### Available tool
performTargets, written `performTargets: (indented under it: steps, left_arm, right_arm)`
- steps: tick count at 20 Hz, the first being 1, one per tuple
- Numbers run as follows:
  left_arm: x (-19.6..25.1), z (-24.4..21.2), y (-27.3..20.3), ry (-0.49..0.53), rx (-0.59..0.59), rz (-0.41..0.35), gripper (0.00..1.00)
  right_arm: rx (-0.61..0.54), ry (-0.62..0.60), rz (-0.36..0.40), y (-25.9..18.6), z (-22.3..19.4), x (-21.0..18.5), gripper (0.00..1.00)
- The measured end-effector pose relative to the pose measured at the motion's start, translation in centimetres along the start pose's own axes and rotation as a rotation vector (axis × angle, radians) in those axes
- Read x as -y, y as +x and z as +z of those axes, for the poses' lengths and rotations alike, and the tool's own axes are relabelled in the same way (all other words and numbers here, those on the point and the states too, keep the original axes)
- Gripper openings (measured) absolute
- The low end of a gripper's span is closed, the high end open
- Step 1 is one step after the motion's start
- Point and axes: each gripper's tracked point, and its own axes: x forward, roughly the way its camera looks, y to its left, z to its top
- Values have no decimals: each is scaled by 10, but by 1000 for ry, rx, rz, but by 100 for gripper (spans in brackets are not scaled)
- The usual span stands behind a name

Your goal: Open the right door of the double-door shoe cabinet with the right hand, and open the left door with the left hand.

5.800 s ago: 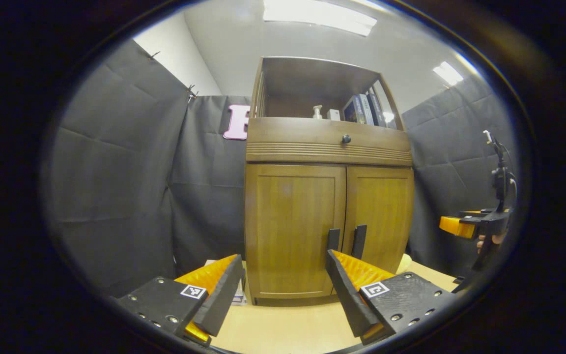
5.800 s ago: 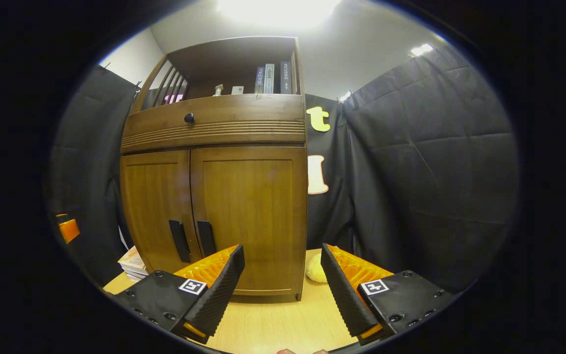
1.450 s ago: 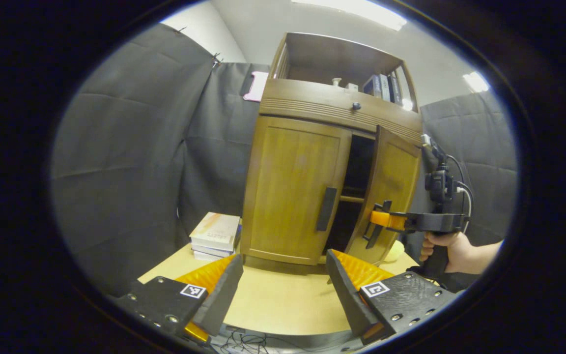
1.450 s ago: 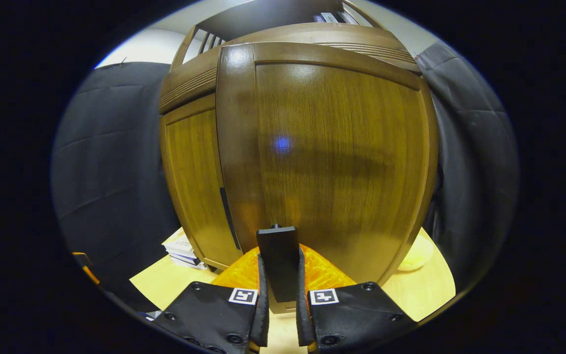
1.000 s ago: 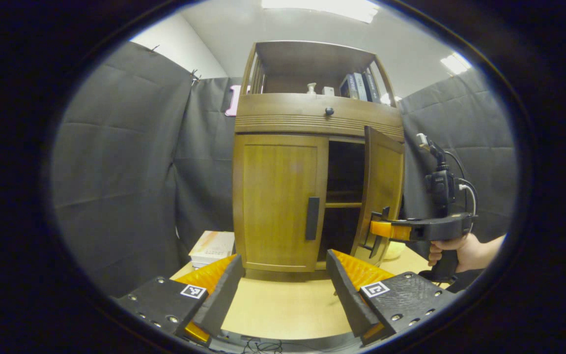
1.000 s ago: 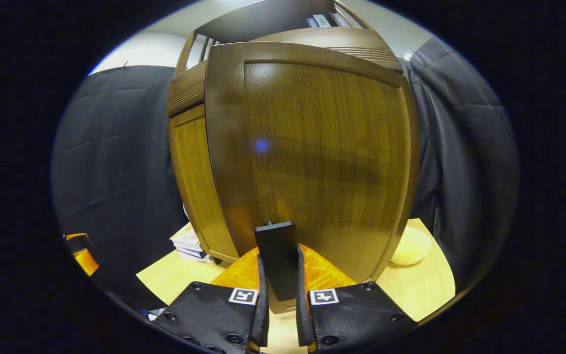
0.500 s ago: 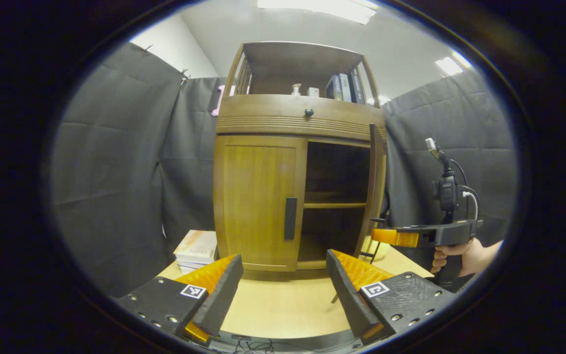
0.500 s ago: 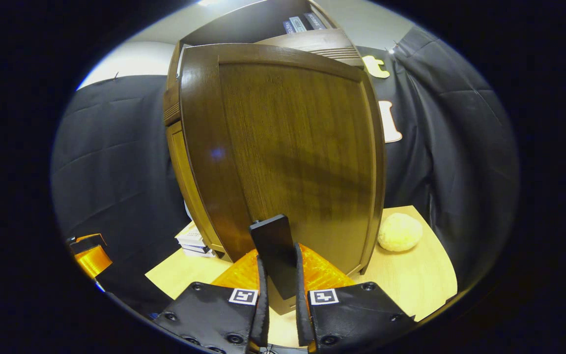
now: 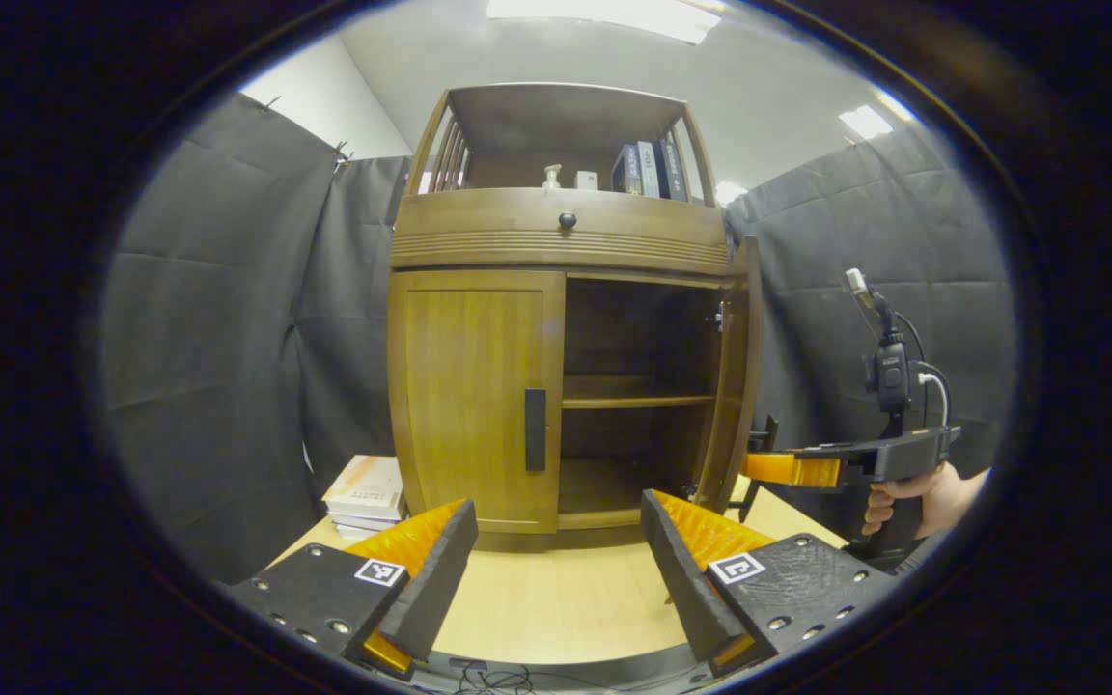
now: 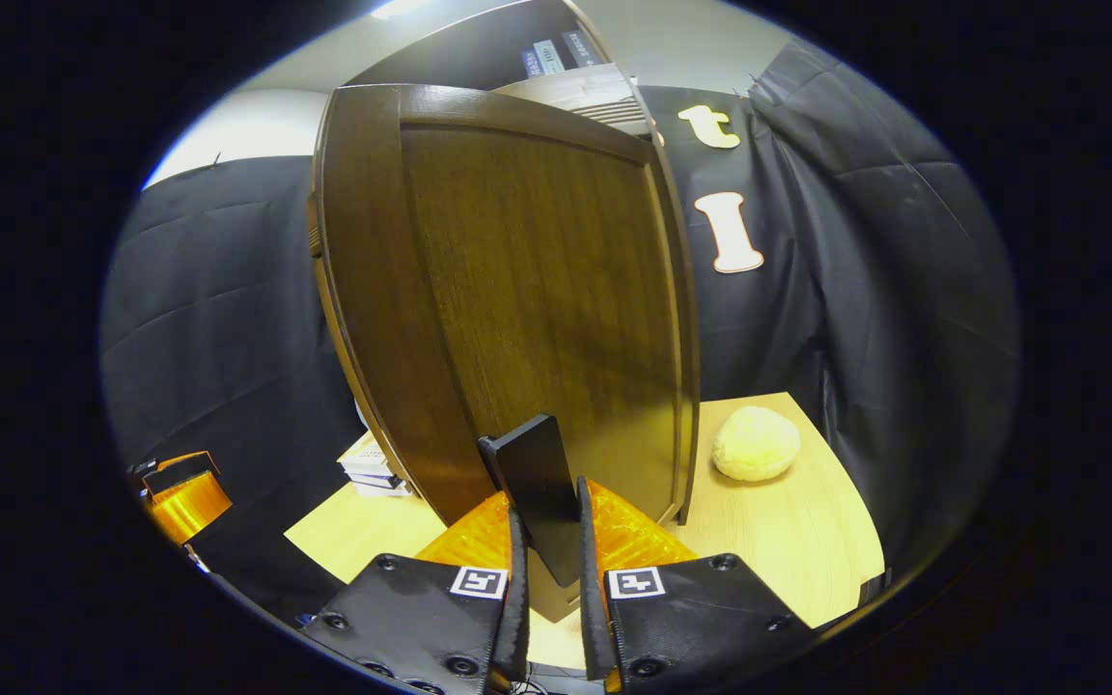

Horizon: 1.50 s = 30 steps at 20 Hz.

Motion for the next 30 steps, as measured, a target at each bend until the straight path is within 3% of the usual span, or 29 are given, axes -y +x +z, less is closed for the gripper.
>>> performTargets:
  steps: [11,14,17,20,21,27,28,30]
  left_arm:
    - [22,0,-11,-25,14,26,97]
    - [24,-2,-13,-31,7,33,99]
    - [22,-5,-14,-22,-10,42,99]
    - [20,-1,-15,-20,-7,55,99]
    - [20,-1,-13,-24,-5,58,99]
    - [17,-1,-12,5,2,62,99]
    - [18,-1,-12,15,4,58,99]
    - [19,0,-12,31,15,49,99]
  right_arm:
    - [56,-26,-38,-6,7,34,23]
    - [87,-29,-72,-12,14,52,18]
    - [96,-31,-21,-7,15,39,9]
    - [139,-84,-41,-6,25,54,16]
    - [142,-79,-41,-6,24,53,8]
    - [130,-28,-50,-25,13,52,17]
    - [124,-28,-57,-32,8,54,14]
    - [117,-38,-108,-42,2,65,25]
